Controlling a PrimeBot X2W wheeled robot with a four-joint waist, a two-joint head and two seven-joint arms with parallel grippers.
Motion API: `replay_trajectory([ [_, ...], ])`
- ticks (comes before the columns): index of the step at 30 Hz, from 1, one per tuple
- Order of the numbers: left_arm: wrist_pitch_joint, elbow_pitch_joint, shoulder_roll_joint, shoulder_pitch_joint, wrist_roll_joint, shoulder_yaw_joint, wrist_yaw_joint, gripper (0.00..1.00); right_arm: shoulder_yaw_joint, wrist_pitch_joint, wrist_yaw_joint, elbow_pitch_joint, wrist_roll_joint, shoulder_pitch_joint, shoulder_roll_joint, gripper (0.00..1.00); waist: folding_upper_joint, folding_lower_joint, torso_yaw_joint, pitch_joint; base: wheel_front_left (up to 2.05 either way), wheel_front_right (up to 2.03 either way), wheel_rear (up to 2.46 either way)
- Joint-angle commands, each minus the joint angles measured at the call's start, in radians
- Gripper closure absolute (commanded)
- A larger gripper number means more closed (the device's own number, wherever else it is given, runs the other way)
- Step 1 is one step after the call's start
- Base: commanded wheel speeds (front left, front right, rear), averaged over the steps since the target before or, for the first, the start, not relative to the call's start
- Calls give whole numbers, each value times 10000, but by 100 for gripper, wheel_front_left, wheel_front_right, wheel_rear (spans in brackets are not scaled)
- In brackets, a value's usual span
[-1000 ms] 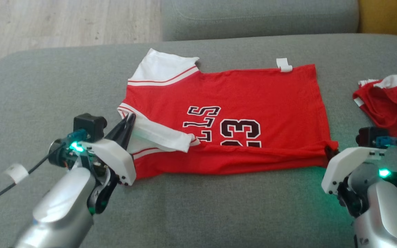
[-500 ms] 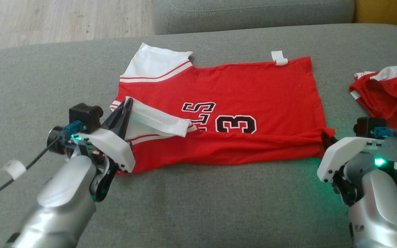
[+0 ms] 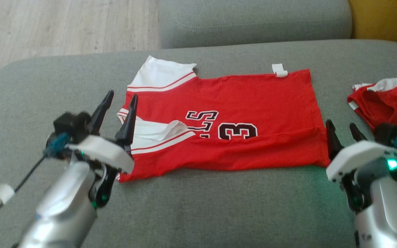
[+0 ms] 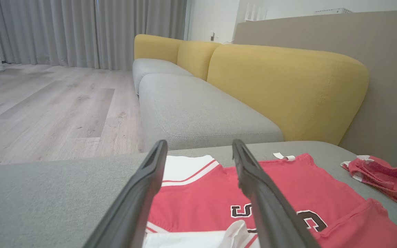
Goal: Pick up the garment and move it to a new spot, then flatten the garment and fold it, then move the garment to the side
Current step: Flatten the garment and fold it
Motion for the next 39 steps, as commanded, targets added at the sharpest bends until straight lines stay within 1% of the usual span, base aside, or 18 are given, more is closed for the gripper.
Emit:
replay_trajectory([
  [1,-122,-453,407,-14,-122,497,170,0,232,-218,65,-573,59,103,-55,0,0,0,77,-144,0,0,0],
  [5,73,-1391,693,1102,-394,590,666,0,144,-532,65,-1534,-69,1010,-55,0,0,0,209,-349,0,0,0],
  [6,326,-1919,843,1803,-526,552,997,0,55,-663,65,-2059,-144,1503,-55,0,0,0,274,-390,0,0,0],
  [9,622,-2664,1012,2842,-743,548,1589,0,7,-742,65,-2780,-135,2200,-55,0,0,0,355,-363,0,0,0],
  [13,883,-3364,1041,3773,-1062,630,2244,0,-16,-715,65,-3575,-152,2853,-54,0,0,0,388,-143,0,0,0],
  [16,1079,-3590,963,4000,-1312,760,2579,0,57,-612,65,-3952,-141,3039,-54,0,0,0,329,73,0,0,0],
  [19,1226,-3577,856,3974,-1603,972,2768,0,187,-520,65,-4214,-104,3024,-54,0,0,0,203,310,0,0,0],
  [22,1376,-3402,755,3828,-1814,1098,2831,0,303,-452,65,-4335,-126,2897,-54,0,0,0,62,549,0,0,0],
  [27,1510,-2973,629,3522,-1966,1160,2777,0,424,-346,65,-4313,-184,2625,-54,0,0,0,-119,895,0,0,0],
  [35,1935,-2409,429,3202,-2203,1084,2682,0,457,-298,65,-3939,-287,2208,-54,0,0,0,-198,1257,0,0,0],
  [36,1944,-2356,399,3174,-2235,1099,2681,5,454,-261,65,-3827,-306,2143,-54,0,0,0,-204,1290,0,0,0],
  [37,1959,-2307,370,3149,-2259,1101,2676,25,447,-237,65,-3713,-328,2074,-54,0,0,0,-206,1317,0,0,0],
  [38,1958,-2271,350,3122,-2260,1091,2665,41,436,-198,65,-3569,-348,2009,-54,0,0,0,-205,1345,0,0,0],
  [39,1965,-2240,326,3096,-2260,1071,2649,68,414,-158,65,-3400,-376,1949,-54,0,0,0,-201,1371,0,0,0],
])
